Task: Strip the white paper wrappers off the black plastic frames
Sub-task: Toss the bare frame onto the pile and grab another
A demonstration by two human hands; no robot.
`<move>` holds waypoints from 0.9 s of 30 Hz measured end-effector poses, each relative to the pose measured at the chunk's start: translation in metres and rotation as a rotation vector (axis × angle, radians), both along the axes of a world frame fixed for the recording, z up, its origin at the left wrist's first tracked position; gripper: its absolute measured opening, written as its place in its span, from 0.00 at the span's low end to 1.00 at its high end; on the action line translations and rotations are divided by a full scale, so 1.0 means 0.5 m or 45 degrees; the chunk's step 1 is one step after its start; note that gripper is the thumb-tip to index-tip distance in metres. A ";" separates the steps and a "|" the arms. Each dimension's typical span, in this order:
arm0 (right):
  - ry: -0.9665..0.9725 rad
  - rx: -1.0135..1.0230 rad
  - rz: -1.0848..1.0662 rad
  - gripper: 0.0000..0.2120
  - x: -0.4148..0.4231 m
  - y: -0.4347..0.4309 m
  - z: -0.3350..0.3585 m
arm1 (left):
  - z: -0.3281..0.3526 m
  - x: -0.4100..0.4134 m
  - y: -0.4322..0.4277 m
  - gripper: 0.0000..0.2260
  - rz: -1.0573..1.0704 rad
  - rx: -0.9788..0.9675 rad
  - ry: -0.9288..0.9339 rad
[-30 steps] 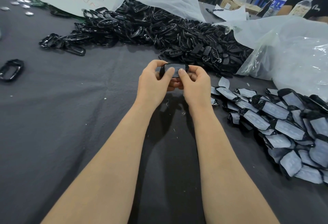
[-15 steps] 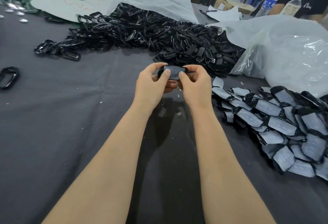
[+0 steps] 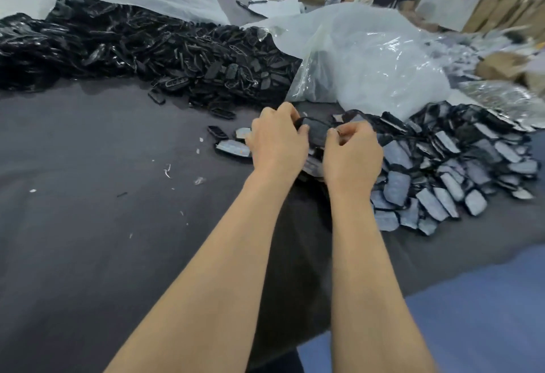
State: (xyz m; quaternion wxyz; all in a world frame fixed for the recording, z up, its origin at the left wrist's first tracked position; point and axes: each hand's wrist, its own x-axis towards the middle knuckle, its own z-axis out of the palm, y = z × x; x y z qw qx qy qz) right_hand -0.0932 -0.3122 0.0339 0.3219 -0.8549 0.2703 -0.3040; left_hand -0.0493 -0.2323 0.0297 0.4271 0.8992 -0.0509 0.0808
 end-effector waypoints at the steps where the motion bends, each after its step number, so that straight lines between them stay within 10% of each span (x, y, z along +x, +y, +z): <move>1: 0.087 -0.049 -0.028 0.07 -0.005 -0.007 -0.005 | -0.006 -0.002 -0.011 0.09 0.011 0.111 0.017; 7: 0.289 -0.212 -0.108 0.10 -0.009 -0.007 -0.019 | -0.035 -0.009 -0.027 0.13 0.030 0.375 -0.034; 12: 0.005 -0.170 0.011 0.08 0.011 0.061 -0.003 | -0.005 0.003 0.035 0.08 0.107 -0.147 -0.058; 17: -0.104 -0.063 0.434 0.07 0.064 0.221 0.006 | 0.024 0.018 0.208 0.02 0.328 -0.658 -0.075; 27: 0.188 0.060 1.377 0.05 0.107 0.593 -0.056 | 0.008 0.001 0.545 0.07 1.044 -0.696 -0.183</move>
